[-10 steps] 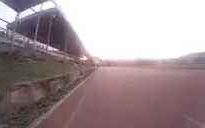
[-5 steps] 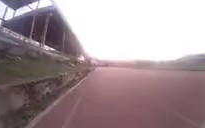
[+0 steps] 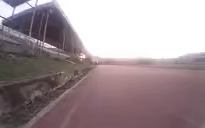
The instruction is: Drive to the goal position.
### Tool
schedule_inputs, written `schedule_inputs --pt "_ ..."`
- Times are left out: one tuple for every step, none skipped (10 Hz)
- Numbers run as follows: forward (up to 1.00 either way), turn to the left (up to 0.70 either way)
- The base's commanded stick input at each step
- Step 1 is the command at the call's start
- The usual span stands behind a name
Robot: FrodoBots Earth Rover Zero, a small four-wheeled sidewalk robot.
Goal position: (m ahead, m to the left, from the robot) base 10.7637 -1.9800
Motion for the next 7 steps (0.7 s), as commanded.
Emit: schedule_inputs --pt "0.70 0.00" --pt "0.70 0.00" --pt "0.70 0.00" --pt "0.70 0.00" --pt "0.70 0.00" --pt "0.70 0.00" --pt "0.70 0.00"
